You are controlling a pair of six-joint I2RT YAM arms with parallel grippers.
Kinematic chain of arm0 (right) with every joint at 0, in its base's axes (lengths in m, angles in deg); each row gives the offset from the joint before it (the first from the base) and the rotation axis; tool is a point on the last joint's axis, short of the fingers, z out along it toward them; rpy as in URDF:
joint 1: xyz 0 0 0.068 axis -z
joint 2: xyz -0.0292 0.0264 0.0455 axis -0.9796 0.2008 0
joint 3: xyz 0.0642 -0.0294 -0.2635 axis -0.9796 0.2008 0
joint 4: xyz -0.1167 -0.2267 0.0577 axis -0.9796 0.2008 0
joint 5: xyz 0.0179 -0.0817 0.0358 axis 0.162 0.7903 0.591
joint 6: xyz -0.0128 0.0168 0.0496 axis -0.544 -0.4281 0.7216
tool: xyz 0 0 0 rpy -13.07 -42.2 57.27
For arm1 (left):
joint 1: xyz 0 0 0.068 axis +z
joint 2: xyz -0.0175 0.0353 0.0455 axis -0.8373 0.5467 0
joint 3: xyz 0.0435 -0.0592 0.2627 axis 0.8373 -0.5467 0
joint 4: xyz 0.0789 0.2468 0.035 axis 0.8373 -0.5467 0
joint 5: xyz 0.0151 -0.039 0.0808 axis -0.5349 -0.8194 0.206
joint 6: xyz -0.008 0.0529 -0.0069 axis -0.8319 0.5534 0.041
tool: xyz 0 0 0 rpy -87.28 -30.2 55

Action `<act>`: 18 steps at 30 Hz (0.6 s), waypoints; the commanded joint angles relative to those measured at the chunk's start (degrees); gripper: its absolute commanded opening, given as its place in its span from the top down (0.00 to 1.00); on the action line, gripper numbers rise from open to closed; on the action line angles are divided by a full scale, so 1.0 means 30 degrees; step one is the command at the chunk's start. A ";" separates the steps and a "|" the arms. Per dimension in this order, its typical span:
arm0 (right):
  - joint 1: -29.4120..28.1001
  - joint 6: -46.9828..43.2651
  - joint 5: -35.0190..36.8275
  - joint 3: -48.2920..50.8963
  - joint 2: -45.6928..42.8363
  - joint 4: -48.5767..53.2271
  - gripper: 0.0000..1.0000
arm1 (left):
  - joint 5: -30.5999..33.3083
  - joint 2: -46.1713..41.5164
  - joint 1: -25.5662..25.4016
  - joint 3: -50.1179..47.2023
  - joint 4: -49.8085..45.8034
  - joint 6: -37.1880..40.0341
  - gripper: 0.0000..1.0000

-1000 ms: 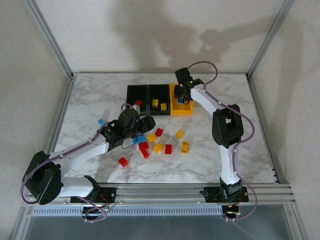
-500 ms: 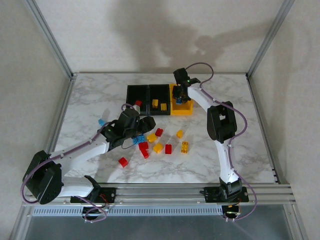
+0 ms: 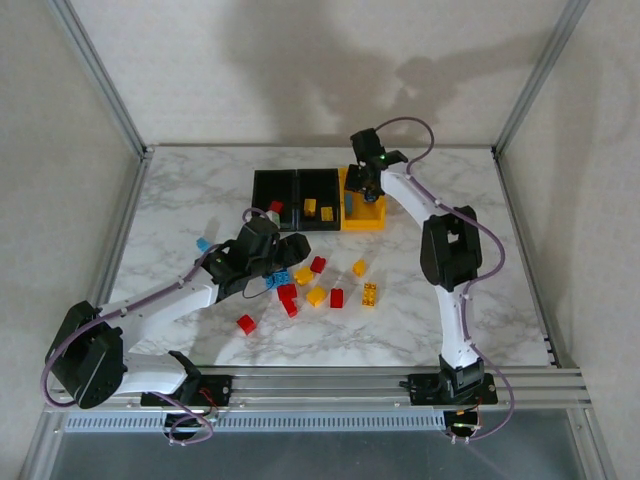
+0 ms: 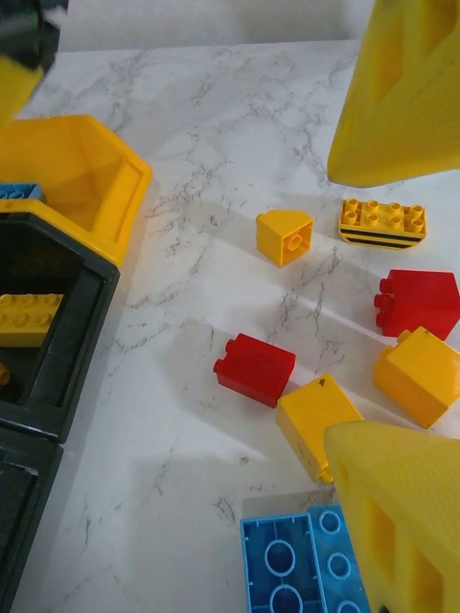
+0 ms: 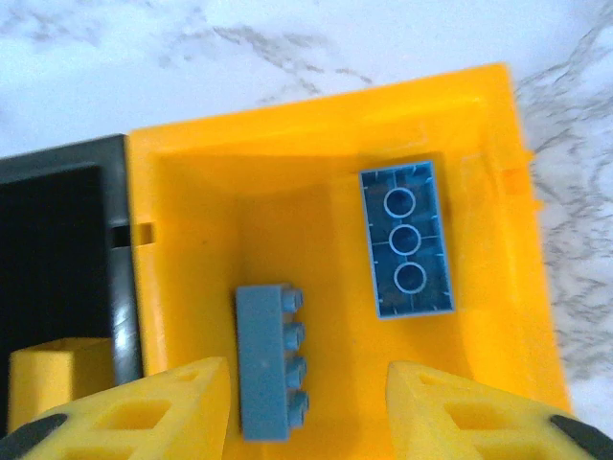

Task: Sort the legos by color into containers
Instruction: Place the lego in the container.

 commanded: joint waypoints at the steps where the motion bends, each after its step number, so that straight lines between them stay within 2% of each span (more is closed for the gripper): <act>1: -0.0457 -0.0250 0.0368 0.1528 -0.3119 -0.0415 0.53 | 0.0804 -0.0550 -0.0188 0.0671 -0.1121 0.0205 0.34; 7: -0.1303 -0.0237 -0.0308 0.6802 -0.7770 -0.2215 0.54 | 0.2011 -0.0570 -0.0158 0.0990 -0.2840 0.0002 0.34; 13: -0.1932 0.0321 -0.2246 1.2366 -1.2016 -0.3990 0.54 | 0.2891 -0.0179 -0.0158 0.1021 -0.3924 -0.0064 0.34; 18: -0.2541 0.0625 -0.3285 1.5666 -1.4971 -0.5000 0.46 | 0.3809 0.0436 -0.0086 0.1661 -0.4980 0.0334 0.31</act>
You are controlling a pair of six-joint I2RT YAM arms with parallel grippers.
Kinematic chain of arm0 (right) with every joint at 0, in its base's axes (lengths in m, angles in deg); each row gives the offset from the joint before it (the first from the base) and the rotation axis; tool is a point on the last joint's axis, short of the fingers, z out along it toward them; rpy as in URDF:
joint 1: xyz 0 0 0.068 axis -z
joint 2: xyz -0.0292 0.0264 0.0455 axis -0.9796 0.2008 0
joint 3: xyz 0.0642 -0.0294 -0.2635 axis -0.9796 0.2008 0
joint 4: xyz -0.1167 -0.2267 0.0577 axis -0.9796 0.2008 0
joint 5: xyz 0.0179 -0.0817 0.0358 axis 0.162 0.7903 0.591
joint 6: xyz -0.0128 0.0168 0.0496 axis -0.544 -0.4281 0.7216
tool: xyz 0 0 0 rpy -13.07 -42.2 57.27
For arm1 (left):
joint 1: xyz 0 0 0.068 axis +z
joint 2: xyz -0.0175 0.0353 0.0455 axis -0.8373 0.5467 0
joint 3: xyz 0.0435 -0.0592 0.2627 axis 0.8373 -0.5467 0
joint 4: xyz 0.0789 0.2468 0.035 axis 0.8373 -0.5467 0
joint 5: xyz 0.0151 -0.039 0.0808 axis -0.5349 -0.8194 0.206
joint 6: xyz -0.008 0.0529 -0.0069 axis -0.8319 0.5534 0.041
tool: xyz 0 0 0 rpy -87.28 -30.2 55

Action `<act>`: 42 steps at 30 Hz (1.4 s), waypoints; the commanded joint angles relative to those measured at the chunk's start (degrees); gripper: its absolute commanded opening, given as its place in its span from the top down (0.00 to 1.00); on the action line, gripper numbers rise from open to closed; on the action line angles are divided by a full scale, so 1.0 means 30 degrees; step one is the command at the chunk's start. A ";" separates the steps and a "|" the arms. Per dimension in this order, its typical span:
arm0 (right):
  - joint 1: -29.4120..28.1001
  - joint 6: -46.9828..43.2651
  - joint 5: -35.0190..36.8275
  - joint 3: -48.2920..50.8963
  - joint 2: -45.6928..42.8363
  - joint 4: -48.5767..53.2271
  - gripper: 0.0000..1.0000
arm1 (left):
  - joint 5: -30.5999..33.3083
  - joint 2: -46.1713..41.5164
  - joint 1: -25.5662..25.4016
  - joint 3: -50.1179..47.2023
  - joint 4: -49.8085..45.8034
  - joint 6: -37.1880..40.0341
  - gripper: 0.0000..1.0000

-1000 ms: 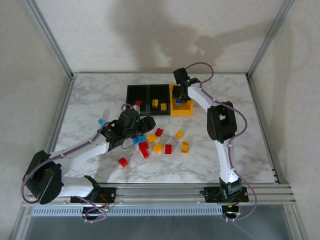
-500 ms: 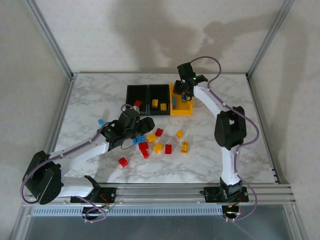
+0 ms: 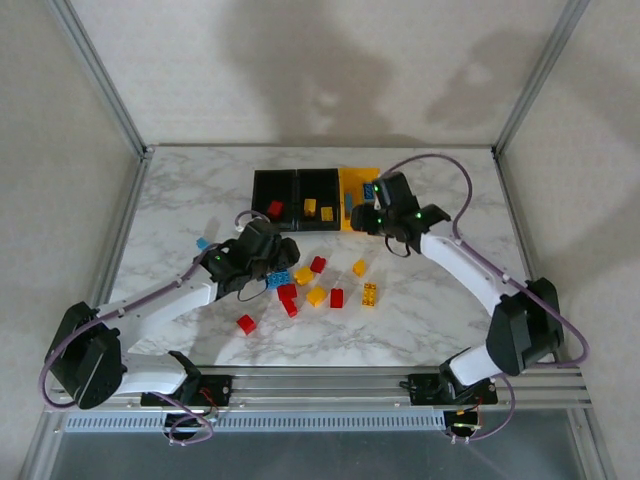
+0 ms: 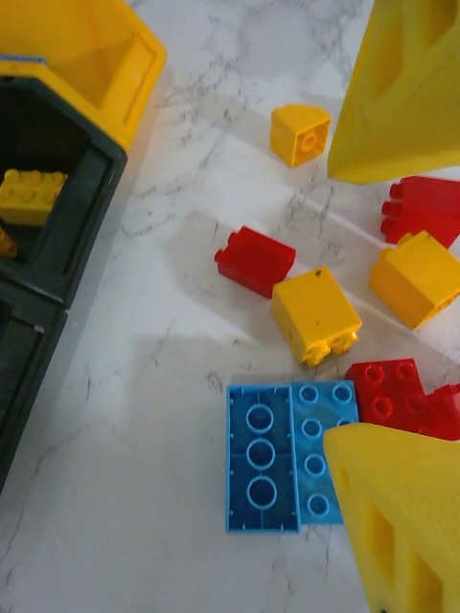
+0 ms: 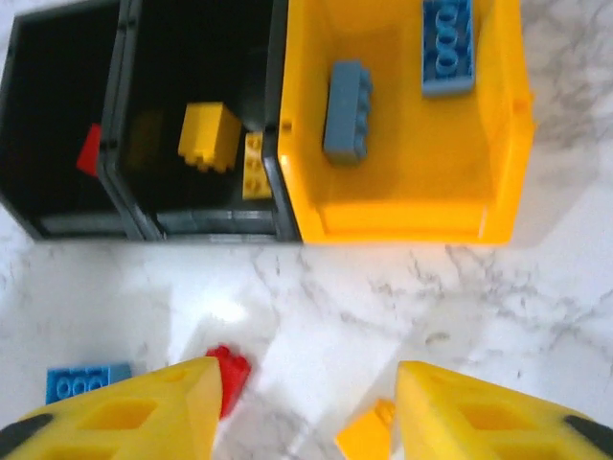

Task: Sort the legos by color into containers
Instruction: Place the lego in the container, then pick up the lego from the bottom-center of the table.

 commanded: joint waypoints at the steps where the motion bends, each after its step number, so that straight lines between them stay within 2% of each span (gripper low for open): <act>1: -0.0417 0.0464 -0.1427 0.1689 -0.2172 -0.1401 0.44 | 0.1261 0.0480 -0.0063 0.1015 -0.1399 0.0450 0.28; 7: -0.0649 0.0959 -0.2332 0.4192 -0.4390 -0.2013 0.42 | 0.1569 0.1502 0.0041 0.1511 -0.1817 0.0832 0.26; 12: -0.1036 0.1356 -0.1986 0.5180 -0.4909 -0.1866 0.42 | 0.1247 0.1864 -0.0008 0.1382 -0.1558 0.0606 0.26; 19: -0.1194 0.2344 0.0164 0.5392 -0.4064 0.0025 0.34 | 0.0603 0.1396 -0.0092 0.0769 -0.0968 0.0616 0.27; 32: -0.1209 0.3687 0.0278 0.6740 -0.3933 -0.0546 0.35 | -0.0145 0.1405 -0.0289 0.0318 -0.0270 0.0736 0.27; 38: -0.1383 0.4122 0.0105 0.7200 -0.3649 -0.0867 0.36 | -0.0359 0.1903 -0.0914 0.0442 -0.0037 0.0613 0.27; 42: -0.1481 0.4664 0.0357 0.7520 -0.3085 -0.0874 0.33 | -0.0372 0.2119 -0.1399 0.0544 0.0063 0.0573 0.27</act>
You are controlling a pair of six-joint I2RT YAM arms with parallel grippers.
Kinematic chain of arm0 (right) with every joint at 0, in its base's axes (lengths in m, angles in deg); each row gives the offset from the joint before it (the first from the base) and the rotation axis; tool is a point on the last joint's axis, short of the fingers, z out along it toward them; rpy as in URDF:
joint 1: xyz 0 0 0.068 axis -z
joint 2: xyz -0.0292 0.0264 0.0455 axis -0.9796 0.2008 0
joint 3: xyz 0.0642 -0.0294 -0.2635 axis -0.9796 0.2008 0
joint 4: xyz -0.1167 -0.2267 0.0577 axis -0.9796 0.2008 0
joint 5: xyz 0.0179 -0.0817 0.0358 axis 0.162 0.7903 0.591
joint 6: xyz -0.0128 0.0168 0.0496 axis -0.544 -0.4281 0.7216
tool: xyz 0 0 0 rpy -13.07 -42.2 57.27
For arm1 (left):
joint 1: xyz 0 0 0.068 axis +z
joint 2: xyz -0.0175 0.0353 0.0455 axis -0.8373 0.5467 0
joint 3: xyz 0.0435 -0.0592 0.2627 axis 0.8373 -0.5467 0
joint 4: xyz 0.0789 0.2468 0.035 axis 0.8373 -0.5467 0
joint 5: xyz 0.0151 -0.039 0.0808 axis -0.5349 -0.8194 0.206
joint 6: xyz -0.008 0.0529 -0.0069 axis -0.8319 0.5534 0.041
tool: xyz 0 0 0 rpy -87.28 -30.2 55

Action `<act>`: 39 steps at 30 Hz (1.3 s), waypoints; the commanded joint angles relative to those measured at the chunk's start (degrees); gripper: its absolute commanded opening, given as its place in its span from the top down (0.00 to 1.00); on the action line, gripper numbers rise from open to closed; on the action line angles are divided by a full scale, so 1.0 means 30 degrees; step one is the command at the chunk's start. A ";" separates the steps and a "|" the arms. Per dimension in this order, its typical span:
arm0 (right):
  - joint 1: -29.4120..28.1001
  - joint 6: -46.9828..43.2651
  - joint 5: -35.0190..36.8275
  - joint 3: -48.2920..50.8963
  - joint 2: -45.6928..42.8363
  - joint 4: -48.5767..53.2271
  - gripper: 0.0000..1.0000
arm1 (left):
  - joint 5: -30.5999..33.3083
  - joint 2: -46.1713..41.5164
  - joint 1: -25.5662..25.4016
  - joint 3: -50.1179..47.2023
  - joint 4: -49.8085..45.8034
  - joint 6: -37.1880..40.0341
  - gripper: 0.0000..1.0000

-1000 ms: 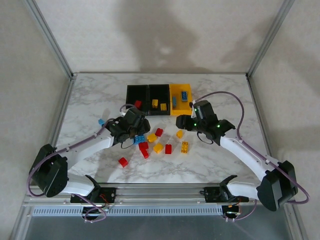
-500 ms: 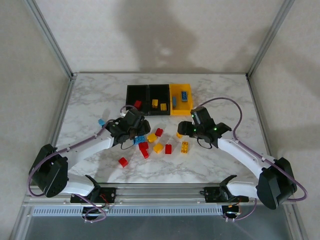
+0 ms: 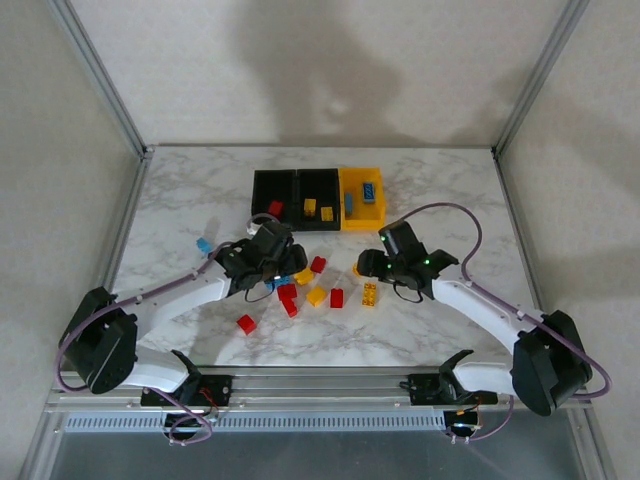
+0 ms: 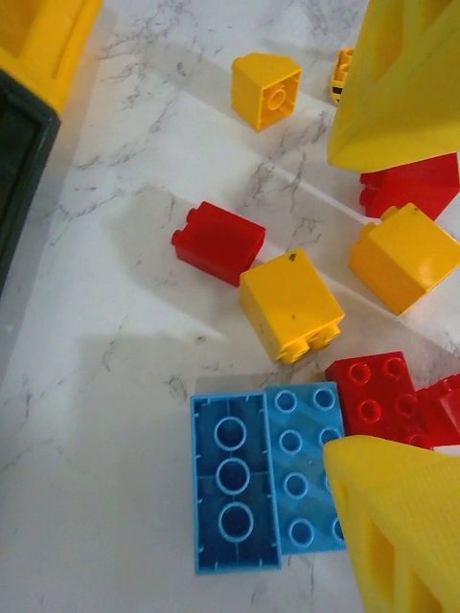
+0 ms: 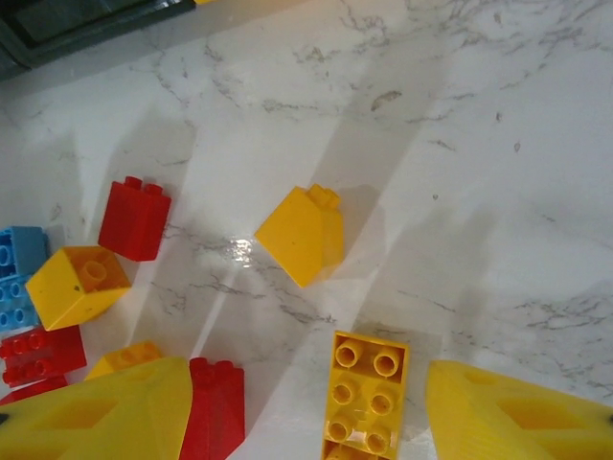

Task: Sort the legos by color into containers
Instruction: Pick up the lego from the bottom-center of the table.

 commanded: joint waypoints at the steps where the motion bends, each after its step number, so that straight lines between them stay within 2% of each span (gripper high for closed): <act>1: -0.0242 0.0788 0.0356 0.0531 0.0660 -0.0046 0.33 | -0.0170 0.0354 -0.0395 0.0144 0.0174 0.0088 0.27; 17: -0.2149 0.1978 0.1486 0.0636 0.4237 -0.0085 0.37 | -0.0200 0.0551 -0.0516 -0.0060 0.0465 0.0161 0.28; 22: -0.2364 0.2058 0.1579 0.0657 0.4624 -0.0352 0.46 | -0.0170 0.0578 -0.0516 -0.0118 0.0457 0.0171 0.27; 29: -0.2374 0.1876 0.1890 0.0293 0.4837 -0.0123 0.67 | -0.0086 0.0479 -0.0516 -0.0134 0.0437 0.0126 0.28; 34: -0.2408 0.1707 0.2337 -0.0277 0.4092 0.0771 0.74 | 0.0257 0.0250 -0.0516 0.0062 0.0217 0.0137 0.28; 39: -0.2393 0.1289 0.2888 -0.1485 0.2833 0.2060 0.74 | 0.1202 -0.0425 -0.0432 0.0316 -0.0005 0.0145 0.28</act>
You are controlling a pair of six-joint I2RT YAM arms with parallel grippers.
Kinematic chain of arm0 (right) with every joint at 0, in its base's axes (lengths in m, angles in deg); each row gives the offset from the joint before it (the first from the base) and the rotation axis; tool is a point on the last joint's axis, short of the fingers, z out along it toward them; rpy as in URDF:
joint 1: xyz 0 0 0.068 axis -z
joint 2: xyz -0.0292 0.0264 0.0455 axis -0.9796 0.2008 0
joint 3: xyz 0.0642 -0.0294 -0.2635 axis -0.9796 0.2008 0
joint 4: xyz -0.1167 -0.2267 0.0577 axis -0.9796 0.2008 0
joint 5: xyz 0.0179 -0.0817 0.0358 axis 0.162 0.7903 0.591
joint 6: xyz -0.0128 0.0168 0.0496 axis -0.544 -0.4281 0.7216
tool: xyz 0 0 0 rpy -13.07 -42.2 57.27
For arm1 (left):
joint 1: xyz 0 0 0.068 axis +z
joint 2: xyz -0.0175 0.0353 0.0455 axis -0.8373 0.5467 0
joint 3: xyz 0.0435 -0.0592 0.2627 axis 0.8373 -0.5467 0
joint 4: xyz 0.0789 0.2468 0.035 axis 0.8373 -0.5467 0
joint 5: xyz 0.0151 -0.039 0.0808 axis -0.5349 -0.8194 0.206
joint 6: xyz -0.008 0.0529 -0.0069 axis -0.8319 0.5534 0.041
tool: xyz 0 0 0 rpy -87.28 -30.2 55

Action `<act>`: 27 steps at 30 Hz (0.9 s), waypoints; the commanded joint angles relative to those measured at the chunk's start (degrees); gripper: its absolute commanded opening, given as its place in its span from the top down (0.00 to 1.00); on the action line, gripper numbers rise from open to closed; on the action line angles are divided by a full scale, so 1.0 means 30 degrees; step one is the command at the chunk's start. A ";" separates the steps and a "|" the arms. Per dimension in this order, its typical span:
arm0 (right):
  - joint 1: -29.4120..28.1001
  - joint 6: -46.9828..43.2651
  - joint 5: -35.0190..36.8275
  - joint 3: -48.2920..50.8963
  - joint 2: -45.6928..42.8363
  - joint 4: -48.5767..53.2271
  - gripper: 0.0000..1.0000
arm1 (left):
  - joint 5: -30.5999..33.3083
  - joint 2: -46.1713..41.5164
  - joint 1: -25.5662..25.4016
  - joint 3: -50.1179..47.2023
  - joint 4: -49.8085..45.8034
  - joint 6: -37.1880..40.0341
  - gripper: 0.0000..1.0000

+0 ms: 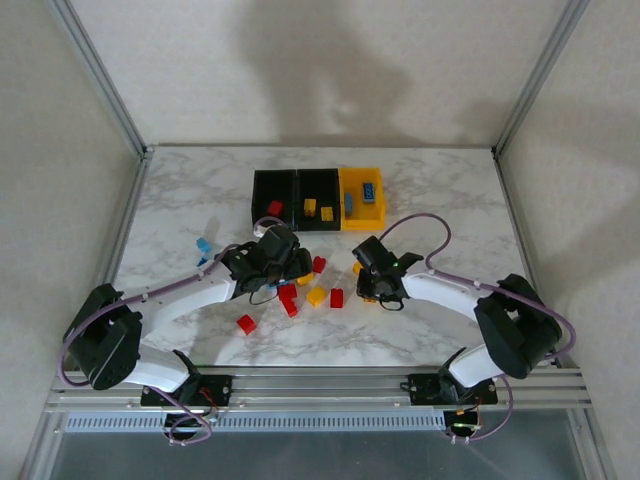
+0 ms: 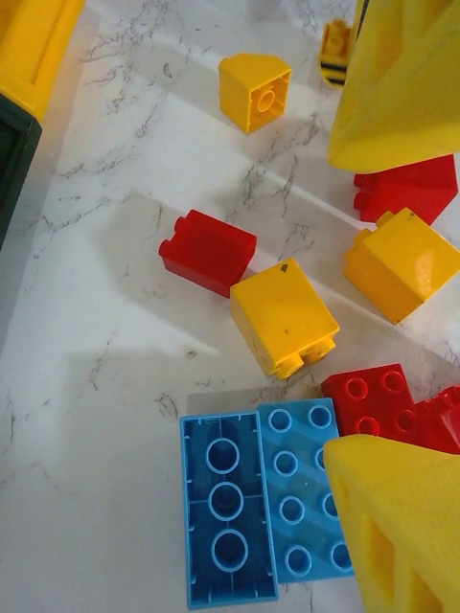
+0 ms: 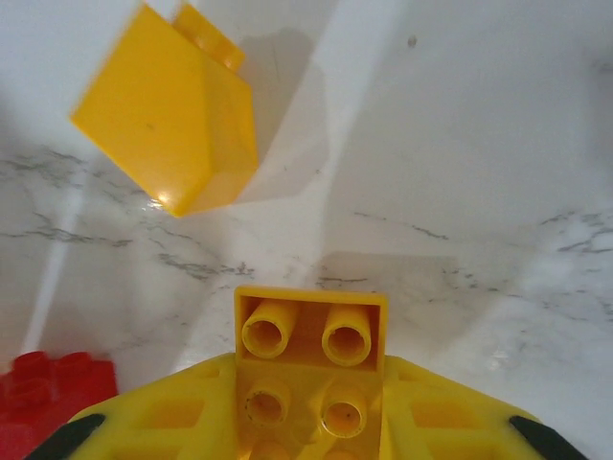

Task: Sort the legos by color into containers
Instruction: Pick up the lego from the bottom-center of the table, then place the lego in the container.

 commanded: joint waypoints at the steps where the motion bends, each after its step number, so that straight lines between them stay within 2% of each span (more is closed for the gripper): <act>1: -0.0161 -0.0496 0.0902 -0.1563 -0.1050 0.1334 0.73 | 0.0943 -0.0842 -0.0005 0.0399 -0.0298 0.0134 0.28; 10: -0.0028 -0.2309 0.0928 -0.6176 0.0770 0.1738 0.73 | 0.0176 -0.1779 0.1246 0.0837 -0.0330 0.0597 0.28; 18: 0.0589 -0.3822 -0.0022 -1.1847 0.4785 0.1658 0.73 | -0.0947 -0.2883 0.2851 0.1023 -0.0230 0.0854 0.27; 27: 0.1855 -0.4413 -0.1371 -1.7543 0.9820 0.2234 0.73 | -0.1214 -0.3776 0.3349 0.0252 -0.0308 0.0765 0.27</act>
